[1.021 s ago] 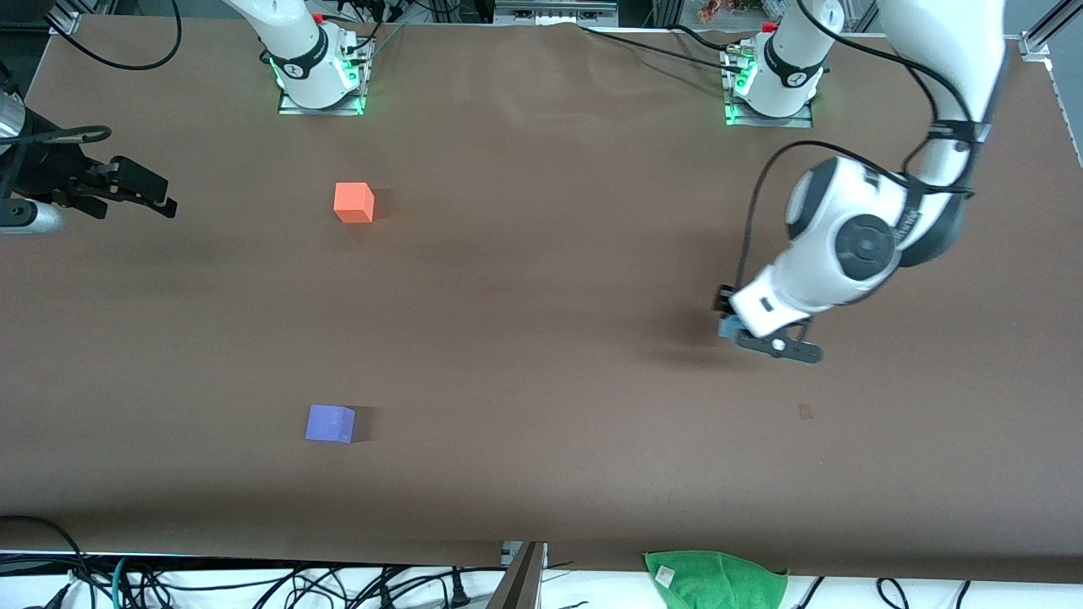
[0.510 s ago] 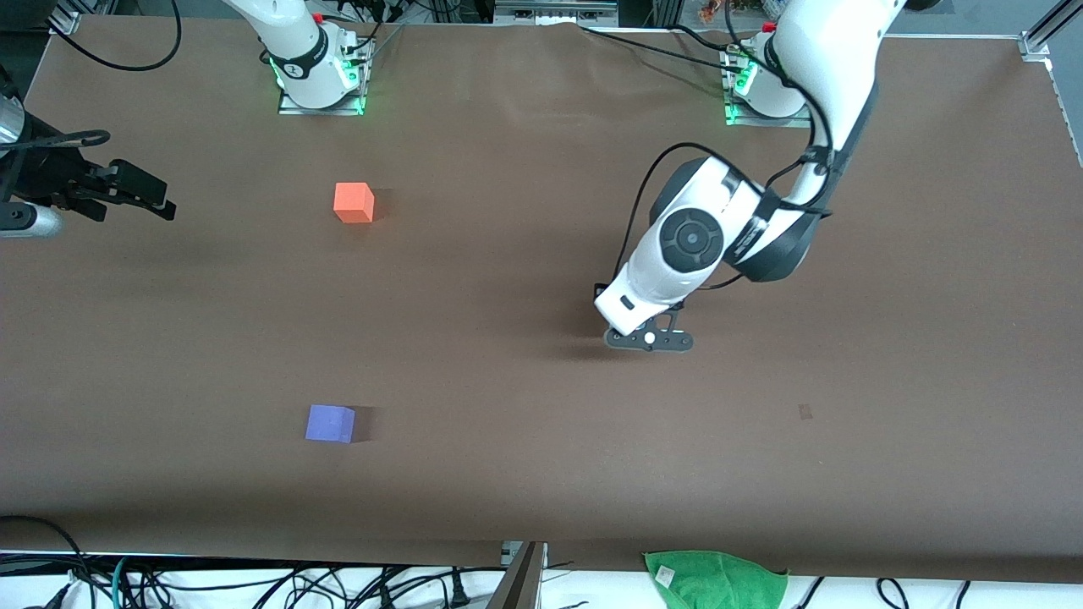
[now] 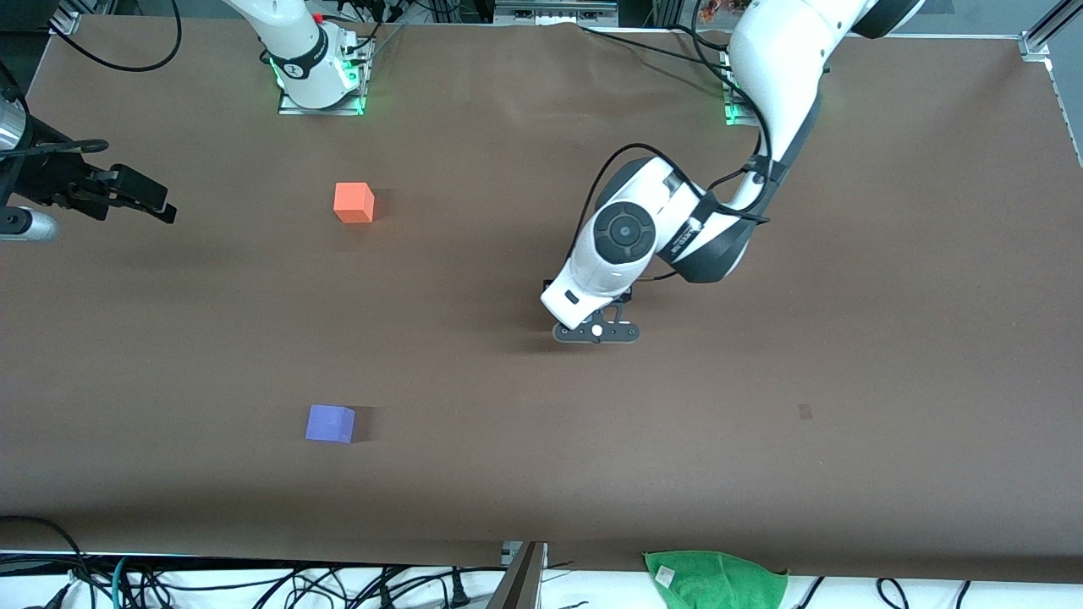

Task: Place blue block between orange and purple blocks
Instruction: 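Lift the light-blue cube with the left gripper and carry it toward the table middle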

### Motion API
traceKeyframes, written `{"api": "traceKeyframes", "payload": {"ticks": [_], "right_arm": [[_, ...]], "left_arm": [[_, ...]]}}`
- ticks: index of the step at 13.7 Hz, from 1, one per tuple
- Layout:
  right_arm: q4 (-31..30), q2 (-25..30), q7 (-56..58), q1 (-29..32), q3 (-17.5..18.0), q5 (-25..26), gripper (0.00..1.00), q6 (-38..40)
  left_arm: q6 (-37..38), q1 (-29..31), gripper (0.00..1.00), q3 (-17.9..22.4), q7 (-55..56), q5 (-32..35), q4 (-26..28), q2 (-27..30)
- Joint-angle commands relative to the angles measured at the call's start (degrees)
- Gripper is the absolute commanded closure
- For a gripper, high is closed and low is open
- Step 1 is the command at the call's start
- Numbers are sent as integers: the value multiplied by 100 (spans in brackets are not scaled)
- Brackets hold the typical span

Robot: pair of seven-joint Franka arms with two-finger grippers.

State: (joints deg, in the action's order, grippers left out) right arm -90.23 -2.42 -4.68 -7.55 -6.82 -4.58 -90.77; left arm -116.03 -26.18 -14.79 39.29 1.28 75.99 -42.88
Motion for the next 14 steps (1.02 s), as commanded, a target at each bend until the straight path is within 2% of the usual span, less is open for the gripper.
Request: {"api": "traceKeyframes", "payload": {"ticks": [1,4,8,9,10,14], "right_arm": [[58,-31,-77,61,14,-114,0,7],[67,-312,20,52,23,-43,0,33],[76,-452,29,26,23,-17,0,15],[76,-488,29,52,23,-52,0,-11],[67,-505,20,61,23,-61,0,-2],[58,-593,2,61,14,-52,0,42]], "left_arm": [[-279,-386,94,108,245,-4,-243,-361],[-630,-597,87,117,281,4,-225,-633],[-1009,-765,67,178,588,206,-182,-898],[-1009,-774,46,179,615,215,-138,-906],[-1009,-809,0,179,642,215,-137,-898],[-589,-783,0,214,668,558,-23,-504]]}}
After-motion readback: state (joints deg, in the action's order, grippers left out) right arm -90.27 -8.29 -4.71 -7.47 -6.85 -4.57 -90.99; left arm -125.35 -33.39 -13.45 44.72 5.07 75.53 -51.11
